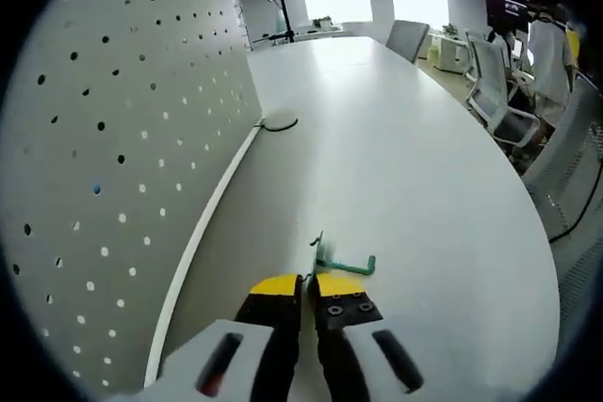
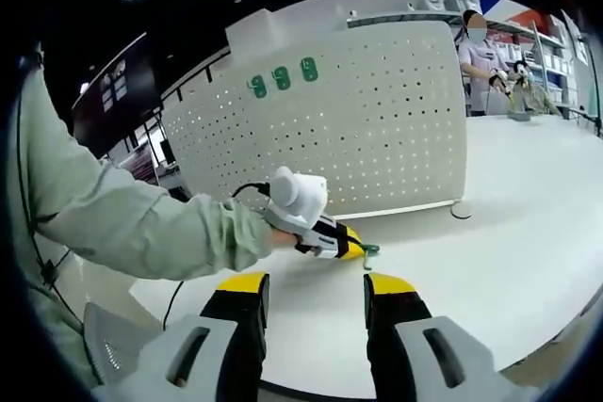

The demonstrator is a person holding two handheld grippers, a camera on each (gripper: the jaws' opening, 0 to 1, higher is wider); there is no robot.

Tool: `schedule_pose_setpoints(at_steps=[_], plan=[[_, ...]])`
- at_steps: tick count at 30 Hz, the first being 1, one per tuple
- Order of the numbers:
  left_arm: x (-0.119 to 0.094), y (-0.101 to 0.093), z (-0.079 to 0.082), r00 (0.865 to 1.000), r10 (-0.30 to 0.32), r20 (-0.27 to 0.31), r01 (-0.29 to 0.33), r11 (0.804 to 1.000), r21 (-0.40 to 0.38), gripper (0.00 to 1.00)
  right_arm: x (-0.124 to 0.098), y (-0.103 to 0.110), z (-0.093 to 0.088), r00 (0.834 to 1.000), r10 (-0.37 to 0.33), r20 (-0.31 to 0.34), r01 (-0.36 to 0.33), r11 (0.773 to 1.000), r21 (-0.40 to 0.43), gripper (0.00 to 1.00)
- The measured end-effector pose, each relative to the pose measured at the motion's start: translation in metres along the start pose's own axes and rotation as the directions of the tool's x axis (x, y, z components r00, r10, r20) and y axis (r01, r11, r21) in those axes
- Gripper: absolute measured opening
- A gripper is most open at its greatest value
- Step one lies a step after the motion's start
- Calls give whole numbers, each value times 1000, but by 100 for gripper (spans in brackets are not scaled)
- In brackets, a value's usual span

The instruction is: Insert the hook assembly into the mounting plate slot until the hook locks in place.

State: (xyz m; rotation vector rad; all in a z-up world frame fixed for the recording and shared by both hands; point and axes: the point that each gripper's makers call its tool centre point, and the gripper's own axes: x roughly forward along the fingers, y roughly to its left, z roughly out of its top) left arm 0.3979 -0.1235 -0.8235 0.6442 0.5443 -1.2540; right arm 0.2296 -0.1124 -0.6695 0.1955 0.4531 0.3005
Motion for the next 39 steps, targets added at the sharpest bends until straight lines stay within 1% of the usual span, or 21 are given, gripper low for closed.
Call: schedule_pose_setpoints(at_steps=[5, 9, 13, 15, 16, 20, 21, 23, 39], plan=[[2, 2, -1, 1000, 10, -7, -10, 1000, -7, 4, 0, 1, 0, 1000, 1, 0, -1, 1000, 0, 39], [2, 5, -3, 1000, 18, -6, -19, 996, -85, 3, 0, 1, 0, 1000, 2, -1, -2, 1000, -1, 39], [-4, 7, 4, 998, 41, 45, -34, 989, -144, 3, 0, 1, 1, 1000, 2, 2, -2, 1000, -3, 39], [-8, 9, 6, 997, 55, 57, -45, 985, -164, 3, 0, 1, 1, 1000, 1, 2, -1, 1000, -3, 39], [-11, 11, 9, 995, 63, 75, -47, 979, -198, 3, 0, 1, 1, 1000, 2, 2, -2, 1000, -2, 38], [-21, 15, 12, 991, 91, 95, -66, 969, -236, 3, 1, 3, 3, 1000, 7, 8, -7, 1000, -7, 38], [-24, 16, 13, 989, 103, 105, -72, 962, -263, 3, 1, 4, 4, 1000, 9, 10, -9, 1000, -7, 38], [-30, 17, 13, 987, 114, 112, -78, 955, -288, 3, 2, 6, 5, 1000, 14, 12, -14, 1000, -12, 38], [-74, 16, 19, 969, 193, 152, -139, 941, -309, 3, -4, 25, 23, 997, 58, 43, -56, 997, -56, 38]])
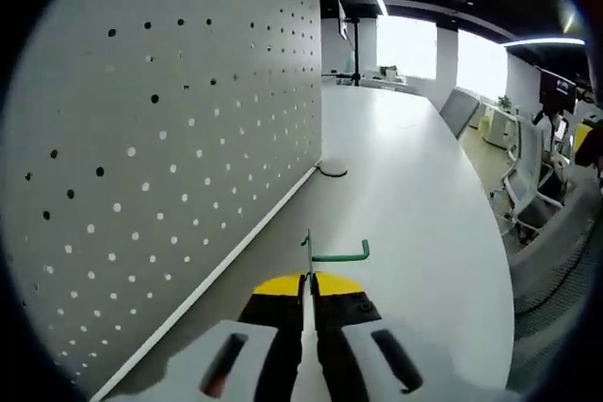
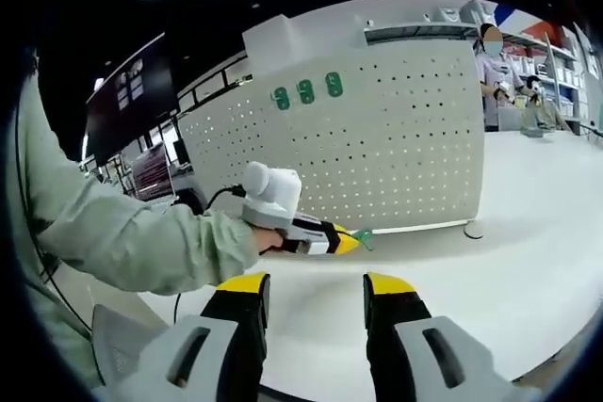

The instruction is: Insert the hook assembly into the mounting plate slot until the hook locks in place.

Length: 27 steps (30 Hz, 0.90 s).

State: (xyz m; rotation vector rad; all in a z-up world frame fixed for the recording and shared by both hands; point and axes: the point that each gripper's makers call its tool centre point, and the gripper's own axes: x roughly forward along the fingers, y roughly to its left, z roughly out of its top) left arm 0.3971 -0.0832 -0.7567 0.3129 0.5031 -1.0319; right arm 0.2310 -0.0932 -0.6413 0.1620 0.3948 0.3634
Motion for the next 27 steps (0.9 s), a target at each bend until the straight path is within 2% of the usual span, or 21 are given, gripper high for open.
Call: schedule_pose_setpoints(at_steps=[13, 27], plan=[[-38, 11, -2, 998, 59, 26, -59, 998, -15, 3, -5, 17, 13, 999, 39, 27, -38, 999, -33, 38], [-98, 16, 1, 986, 139, 89, -135, 990, -46, 3, -12, 42, 29, 995, 80, 59, -75, 994, -81, 38]])
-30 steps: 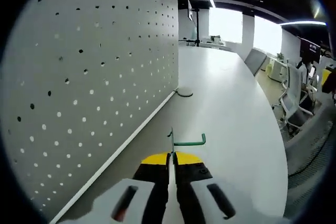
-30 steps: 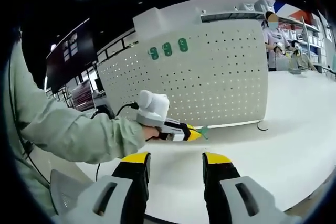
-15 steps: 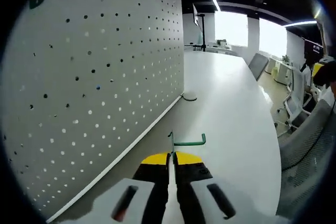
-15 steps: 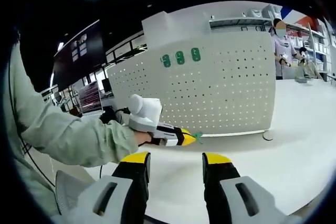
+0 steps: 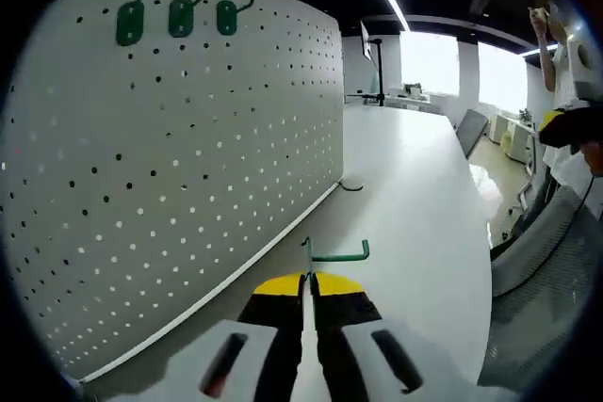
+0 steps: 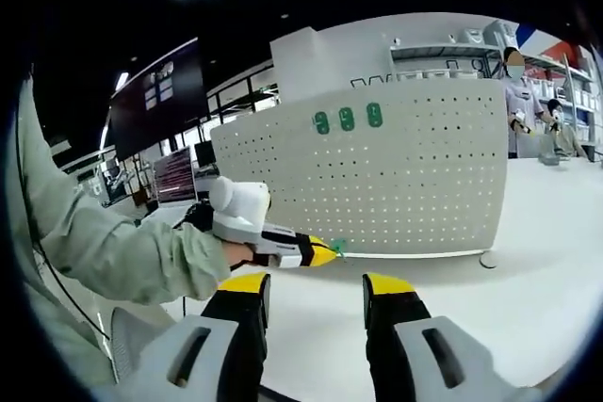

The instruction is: Insert the hook assembly into the mounting plate slot until the hook locks in place.

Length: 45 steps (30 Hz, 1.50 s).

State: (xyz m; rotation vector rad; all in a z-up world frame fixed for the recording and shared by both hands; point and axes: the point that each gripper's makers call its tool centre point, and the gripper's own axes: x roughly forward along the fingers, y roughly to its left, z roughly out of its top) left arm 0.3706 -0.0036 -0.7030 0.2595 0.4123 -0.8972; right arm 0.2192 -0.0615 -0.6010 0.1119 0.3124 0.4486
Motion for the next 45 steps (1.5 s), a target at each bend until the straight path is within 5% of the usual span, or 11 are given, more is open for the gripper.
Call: schedule_pose_setpoints(at_steps=[13, 30, 45], plan=[[-55, 6, 17, 991, 63, 120, -56, 997, -57, 3, 8, 20, 15, 999, 40, 22, -40, 999, -32, 38], [-128, 11, 40, 945, 147, 291, -97, 979, -178, 3, 24, 55, 26, 992, 124, 37, -122, 991, -55, 36], [-160, -9, 37, 924, 158, 347, -82, 971, -226, 3, 40, 79, 29, 981, 189, 38, -187, 981, -54, 30]])
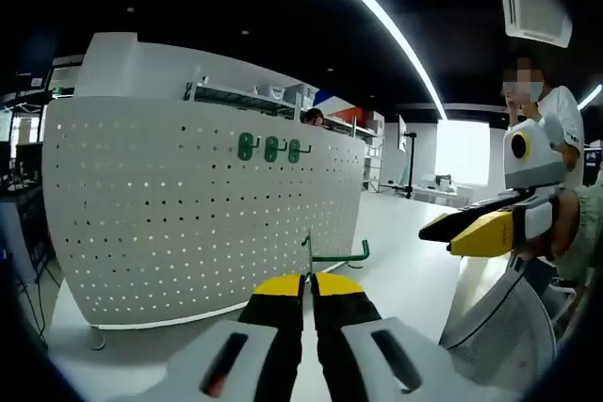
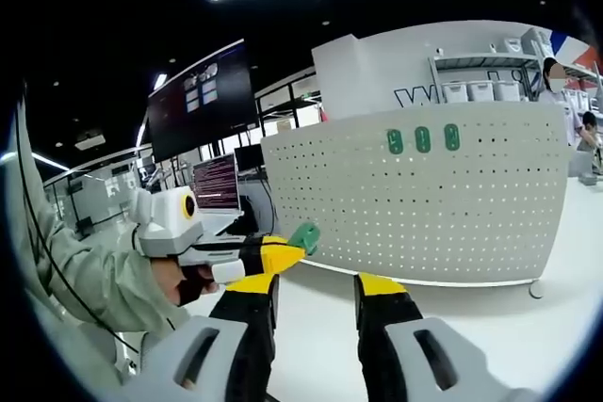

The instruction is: Insert the hook assembly into the mounting plate slot until the hook locks in place.

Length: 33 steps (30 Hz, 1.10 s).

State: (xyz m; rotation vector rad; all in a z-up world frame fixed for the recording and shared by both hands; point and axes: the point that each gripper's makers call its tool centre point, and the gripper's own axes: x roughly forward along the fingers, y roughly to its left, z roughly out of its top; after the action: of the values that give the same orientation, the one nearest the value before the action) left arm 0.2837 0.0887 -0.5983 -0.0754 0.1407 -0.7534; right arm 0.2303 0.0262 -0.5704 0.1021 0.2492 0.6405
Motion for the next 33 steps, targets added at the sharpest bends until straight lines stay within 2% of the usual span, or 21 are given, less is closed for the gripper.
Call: schedule_pose_setpoints(at_steps=[13, 26, 29, 33], plan=[[-9, -15, 5, 999, -31, 30, 31, 999, -19, 3, 13, 13, 6, 998, 53, 28, -55, 997, 61, 23], [-12, -34, 14, 996, -72, 60, 72, 997, 2, 3, 19, 18, 10, 995, 80, 58, -89, 982, 169, 16], [-13, -38, 16, 994, -81, 67, 81, 997, 2, 3, 20, 18, 11, 993, 89, 73, -103, 971, 217, 14], [-13, -40, 19, 993, -89, 75, 89, 996, 0, 3, 21, 19, 13, 992, 91, 83, -108, 967, 229, 13]])
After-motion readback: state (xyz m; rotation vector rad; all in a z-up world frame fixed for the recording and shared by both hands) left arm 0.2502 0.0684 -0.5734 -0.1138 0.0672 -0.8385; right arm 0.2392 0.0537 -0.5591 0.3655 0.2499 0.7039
